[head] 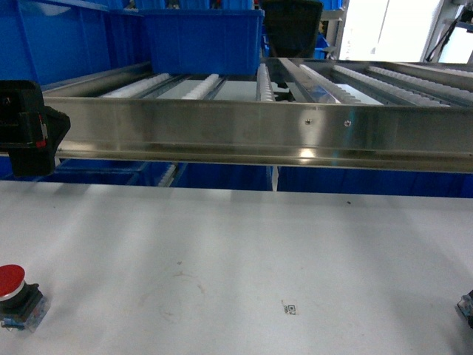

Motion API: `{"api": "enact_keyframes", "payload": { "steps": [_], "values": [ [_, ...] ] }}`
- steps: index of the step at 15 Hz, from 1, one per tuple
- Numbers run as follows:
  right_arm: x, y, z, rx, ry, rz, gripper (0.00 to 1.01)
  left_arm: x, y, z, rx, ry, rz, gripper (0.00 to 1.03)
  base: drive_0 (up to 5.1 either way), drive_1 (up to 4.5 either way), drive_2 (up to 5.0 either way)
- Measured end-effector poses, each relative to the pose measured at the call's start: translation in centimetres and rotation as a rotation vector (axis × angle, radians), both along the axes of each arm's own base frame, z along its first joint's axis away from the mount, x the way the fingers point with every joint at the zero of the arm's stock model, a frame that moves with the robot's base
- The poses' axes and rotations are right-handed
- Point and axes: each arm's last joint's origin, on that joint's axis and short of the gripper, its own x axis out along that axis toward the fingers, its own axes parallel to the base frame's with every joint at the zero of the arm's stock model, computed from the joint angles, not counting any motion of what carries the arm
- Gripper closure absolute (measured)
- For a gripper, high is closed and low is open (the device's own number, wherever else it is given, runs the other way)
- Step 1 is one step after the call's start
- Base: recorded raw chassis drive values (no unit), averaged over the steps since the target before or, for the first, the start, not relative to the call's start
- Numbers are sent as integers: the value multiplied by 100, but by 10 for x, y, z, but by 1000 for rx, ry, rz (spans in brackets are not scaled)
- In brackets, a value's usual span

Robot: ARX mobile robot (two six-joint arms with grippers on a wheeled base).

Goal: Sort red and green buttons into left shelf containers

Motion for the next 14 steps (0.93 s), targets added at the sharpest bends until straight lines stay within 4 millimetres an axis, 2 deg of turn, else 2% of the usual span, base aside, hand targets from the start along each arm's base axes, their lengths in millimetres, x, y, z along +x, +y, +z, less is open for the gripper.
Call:
{"api": "enact_keyframes", "payload": {
  "steps": [3,6,7,8,11,14],
  "values": [
    [-18,-3,10,0,-32,-11,75,0,0,0,1,0,0,5,0,0,0],
    [-46,-2,43,-44,-174,11,75,0,0,0,2,0,-1,5,0,0,0],
    [-83,8,55,-96,-216,67,75,0,0,0,3,0,-1,5,0,0,0],
    [-114,22,59,-133,-210,132,75,0,0,0,3,0,-1,5,0,0,0],
    [-121,29,84,-166,-373,145,75,0,1,-1,4,4,25,5,0,0,0],
    [-121,28,80,-166,-339,142,75,-4,3,-10,1,47,77,5,0,0,0]
  ]
}}
